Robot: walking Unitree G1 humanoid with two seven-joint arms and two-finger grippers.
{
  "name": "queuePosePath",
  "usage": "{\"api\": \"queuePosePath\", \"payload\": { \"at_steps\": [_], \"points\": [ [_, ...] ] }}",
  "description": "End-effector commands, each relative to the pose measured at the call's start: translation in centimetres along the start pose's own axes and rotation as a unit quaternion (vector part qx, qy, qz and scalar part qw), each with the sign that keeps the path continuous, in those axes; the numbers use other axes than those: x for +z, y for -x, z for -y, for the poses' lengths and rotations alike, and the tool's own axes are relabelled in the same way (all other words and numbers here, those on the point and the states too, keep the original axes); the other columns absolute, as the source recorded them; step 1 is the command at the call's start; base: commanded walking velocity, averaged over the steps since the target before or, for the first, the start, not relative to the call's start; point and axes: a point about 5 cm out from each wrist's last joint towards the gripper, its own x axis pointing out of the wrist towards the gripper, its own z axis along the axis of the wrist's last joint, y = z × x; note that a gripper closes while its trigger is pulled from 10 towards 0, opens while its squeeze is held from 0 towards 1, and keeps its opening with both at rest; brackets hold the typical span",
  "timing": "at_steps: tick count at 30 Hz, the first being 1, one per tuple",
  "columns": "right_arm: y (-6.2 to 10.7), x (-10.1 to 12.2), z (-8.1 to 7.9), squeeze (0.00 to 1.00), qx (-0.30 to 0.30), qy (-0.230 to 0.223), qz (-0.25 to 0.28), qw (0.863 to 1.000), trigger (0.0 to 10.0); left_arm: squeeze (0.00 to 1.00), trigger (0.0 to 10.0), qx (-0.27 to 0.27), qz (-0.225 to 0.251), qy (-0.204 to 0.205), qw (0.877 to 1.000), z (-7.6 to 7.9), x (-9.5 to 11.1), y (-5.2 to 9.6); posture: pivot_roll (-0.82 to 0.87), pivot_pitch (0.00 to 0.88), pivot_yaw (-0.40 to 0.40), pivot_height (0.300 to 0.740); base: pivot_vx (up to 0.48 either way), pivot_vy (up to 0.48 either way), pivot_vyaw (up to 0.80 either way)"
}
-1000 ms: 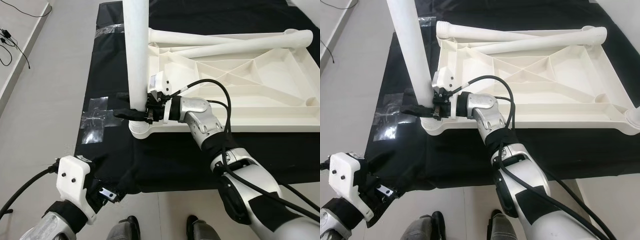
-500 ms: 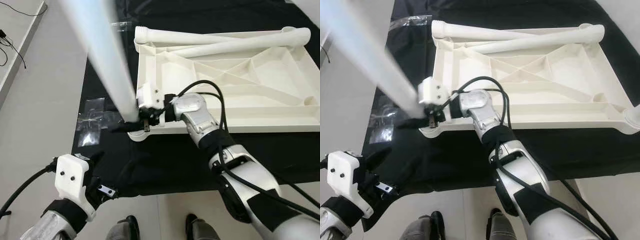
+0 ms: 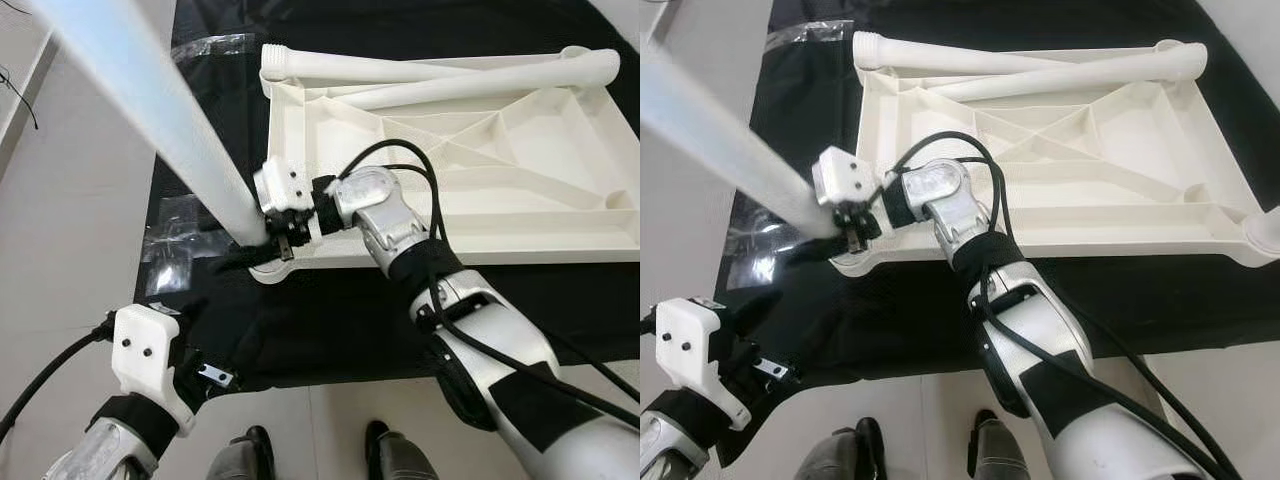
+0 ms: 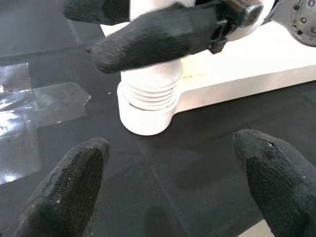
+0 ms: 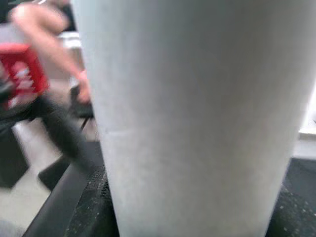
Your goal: Building children table
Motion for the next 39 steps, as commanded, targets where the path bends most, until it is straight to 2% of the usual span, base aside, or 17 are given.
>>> {"api": "queuePosePath", "payload": {
  "at_steps": [1, 6, 11, 17, 20, 22, 23, 24, 25, 26, 27, 28, 29, 30, 33, 35, 39],
  "points": [
    [-0.4, -4.1, -1.2, 0.0, -0.043, -0.106, -0.051, 0.992, 10.0, 0.0, 10.0, 0.001, -0.005, 0.005, 1.0, 0.2, -0.2, 0.2, 0.11, 0.386, 0.002, 0.74, 0.0, 0.0, 0.0],
    [-0.5, -5.1, -1.6, 0.0, -0.063, -0.121, -0.052, 0.989, 10.0, 0.0, 10.0, 0.001, -0.005, 0.005, 1.0, 0.2, -0.1, 0.2, 0.11, 0.388, 0.003, 0.74, 0.0, 0.0, 0.0],
    [-0.6, -6.3, -2.3, 0.0, -0.09, -0.156, -0.033, 0.983, 10.0, 0.0, 10.0, 0.002, -0.005, 0.003, 1.0, 0.0, -0.1, 0.2, 0.1, 0.387, 0.011, 0.74, 0.0, 0.0, 0.0],
    [-0.3, -6.4, -1.8, 0.0, -0.141, -0.167, -0.026, 0.975, 10.0, 0.0, 10.0, 0.002, -0.006, 0.001, 1.0, -0.1, -0.2, 0.1, 0.1, 0.383, 0.013, 0.74, 0.0, 0.0, 0.0],
    [0.3, -6.8, -1.4, 0.0, -0.203, -0.162, -0.035, 0.965, 10.0, 0.0, 10.0, 0.003, -0.007, -0.001, 1.0, -0.2, -0.3, 0.1, 0.1, 0.382, 0.011, 0.74, 0.0, 0.0, 0.0],
    [0.4, -6.9, -1.4, 0.0, -0.215, -0.167, -0.031, 0.962, 10.0, 0.0, 10.0, 0.003, -0.007, -0.001, 1.0, -0.2, -0.3, 0.1, 0.1, 0.382, 0.011, 0.74, 0.0, 0.0, 0.0],
    [0.3, -7.4, -1.8, 0.0, -0.243, -0.171, -0.037, 0.954, 10.0, 0.0, 10.0, 0.003, -0.008, -0.001, 1.0, -0.2, -0.3, 0.1, 0.1, 0.376, -0.002, 0.74, 0.0, 0.0, 0.0],
    [-0.3, -8.6, -3.3, 0.0, -0.307, -0.156, -0.075, 0.936, 10.0, 0.0, 10.0, 0.003, -0.008, -0.001, 1.0, -0.2, -0.4, 0.2, 0.09, 0.373, -0.007, 0.74, 0.0, 0.0, 0.0],
    [-0.3, -8.6, -3.3, 0.0, -0.307, -0.156, -0.075, 0.936, 10.0, 0.0, 10.0, 0.003, -0.008, -0.001, 1.0, -0.2, -0.4, 0.2, 0.09, 0.373, -0.007, 0.74, 0.0, 0.0, 0.0],
    [-1.8, -9.2, -6.8, 0.0, -0.334, -0.144, -0.102, 0.926, 10.0, 0.0, 10.0, 0.005, -0.008, -0.001, 1.0, -0.3, -0.4, 0.2, 0.08, 0.373, 0.0, 0.74, 0.0, 0.0, 0.0],
    [-1.8, -9.2, -6.8, 0.0, -0.334, -0.144, -0.102, 0.926, 10.0, 0.0, 10.0, 0.005, -0.008, -0.001, 1.0, -0.3, -0.4, 0.2, 0.08, 0.373, 0.0, 0.74, 0.0, 0.0, 0.0],
    [-2.6, -8.9, -9.3, 0.0, -0.371, -0.15, -0.107, 0.91, 10.0, 0.0, 10.0, 0.006, -0.007, -0.001, 1.0, -0.4, -0.4, 0.1, 0.08, 0.375, 0.004, 0.74, 0.0, 0.0, 0.0],
    [-3.4, -8.5, -10.2, 0.0, -0.397, -0.145, -0.109, 0.9, 10.0, 0.0, 10.0, 0.006, -0.007, -0.002, 1.0, -0.6, -0.4, 0.0, 0.08, 0.376, 0.018, 0.74, 0.0, 0.0, 0.0],
    [-3.9, -8.4, -10.4, 0.0, -0.405, -0.143, -0.107, 0.897, 10.0, 0.0, 10.0, 0.007, -0.006, -0.002, 1.0, -0.7, -0.4, -0.1, 0.08, 0.376, 0.018, 0.74, 0.0, 0.0, 0.0],
    [-4.2, -8.4, -9.5, 0.0, -0.408, -0.144, -0.105, 0.896, 10.0, 0.0, 10.0, 0.006, -0.007, -0.003, 1.0, -0.8, -0.5, -0.3, 0.08, 0.355, 0.02, 0.74, 0.0, 0.0, 0.0],
    [-4.7, -8.1, -7.5, 0.0, -0.406, -0.143, -0.093, 0.898, 10.0, 0.0, 10.0, 0.005, -0.009, -0.008, 1.0, -1.0, -0.8, -0.6, 0.08, 0.336, 0.013, 0.74, 0.0, 0.0, 0.0],
    [-4.8, -7.8, -6.3, 0.0, -0.408, -0.148, -0.089, 0.896, 10.0, 0.0, 10.0, 0.008, -0.006, -0.008, 1.0, -1.3, -0.9, -0.9, 0.07, 0.32, 0.003, 0.74, 0.0, 0.0, 0.0]
  ]
}}
